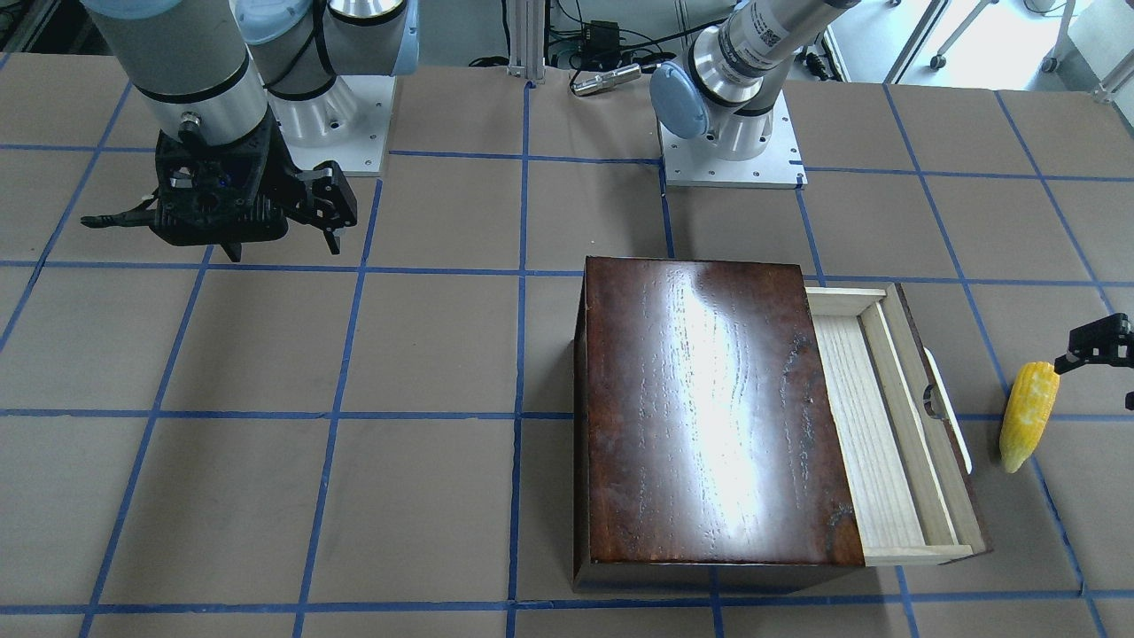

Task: Open drawer and put corn inside
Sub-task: 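Lower the left gripper onto the yellow corn cob and grasp it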

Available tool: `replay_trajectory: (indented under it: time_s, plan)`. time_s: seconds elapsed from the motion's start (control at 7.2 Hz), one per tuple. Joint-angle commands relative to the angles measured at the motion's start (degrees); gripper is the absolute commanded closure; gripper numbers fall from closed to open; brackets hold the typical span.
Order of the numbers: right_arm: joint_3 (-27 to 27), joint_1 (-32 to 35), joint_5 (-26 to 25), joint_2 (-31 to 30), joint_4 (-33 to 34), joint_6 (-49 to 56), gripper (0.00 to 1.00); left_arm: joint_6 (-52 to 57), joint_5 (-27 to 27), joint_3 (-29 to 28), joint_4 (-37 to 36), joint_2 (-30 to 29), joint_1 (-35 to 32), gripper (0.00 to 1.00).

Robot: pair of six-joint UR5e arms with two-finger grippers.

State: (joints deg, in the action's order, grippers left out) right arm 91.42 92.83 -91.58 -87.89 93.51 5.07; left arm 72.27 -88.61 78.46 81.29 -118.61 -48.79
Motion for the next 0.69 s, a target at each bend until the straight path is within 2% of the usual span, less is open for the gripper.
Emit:
replay_trajectory:
  time_s: [0.0, 0.56]
  plan:
    - [-0.01, -0.11, 0.0, 0.0, 0.0, -0.06, 0.0, 5.32, -0.07, 2.21, -3.31, -2.4, 1.24, 0.0]
    - [-0.01, 0.07, 0.0, 0.0, 0.0, 0.03, 0.0, 7.71, -0.07, 5.12, -5.53, -4.87, 2.12, 0.0]
